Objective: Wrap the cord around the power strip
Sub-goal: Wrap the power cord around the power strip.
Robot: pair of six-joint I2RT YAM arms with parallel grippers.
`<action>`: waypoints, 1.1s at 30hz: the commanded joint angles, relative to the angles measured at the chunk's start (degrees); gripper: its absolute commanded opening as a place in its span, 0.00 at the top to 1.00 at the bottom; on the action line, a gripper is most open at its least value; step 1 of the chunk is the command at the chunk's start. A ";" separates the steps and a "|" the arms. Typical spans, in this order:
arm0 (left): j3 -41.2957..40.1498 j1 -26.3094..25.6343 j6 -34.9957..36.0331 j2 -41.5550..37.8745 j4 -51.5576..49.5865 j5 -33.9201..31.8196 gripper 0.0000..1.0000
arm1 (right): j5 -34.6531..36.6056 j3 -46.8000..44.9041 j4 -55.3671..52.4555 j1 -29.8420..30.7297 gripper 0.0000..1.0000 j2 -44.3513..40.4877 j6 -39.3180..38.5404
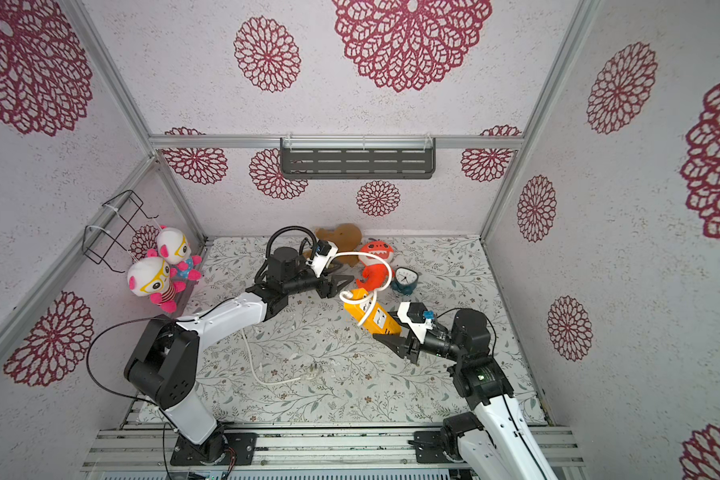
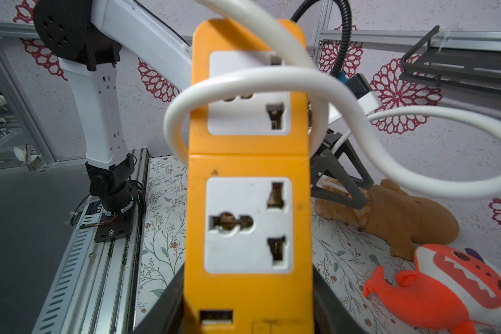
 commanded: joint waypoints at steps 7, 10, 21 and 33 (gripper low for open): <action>-0.46 -1.27 -1.36 2.41 0.42 7.99 0.72 | 2.41 0.82 14.63 0.39 0.83 -1.35 7.25; -1.12 -2.71 -0.58 2.30 -0.74 8.87 0.78 | 3.46 0.95 16.12 0.29 0.83 -0.93 7.90; -0.08 -8.59 6.73 -0.44 -16.89 8.94 0.92 | 21.63 0.35 15.37 0.13 0.83 -1.55 6.94; -4.79 -10.02 10.76 -10.84 -25.55 -7.65 1.00 | 37.05 6.69 -3.10 -1.91 0.85 1.85 2.02</action>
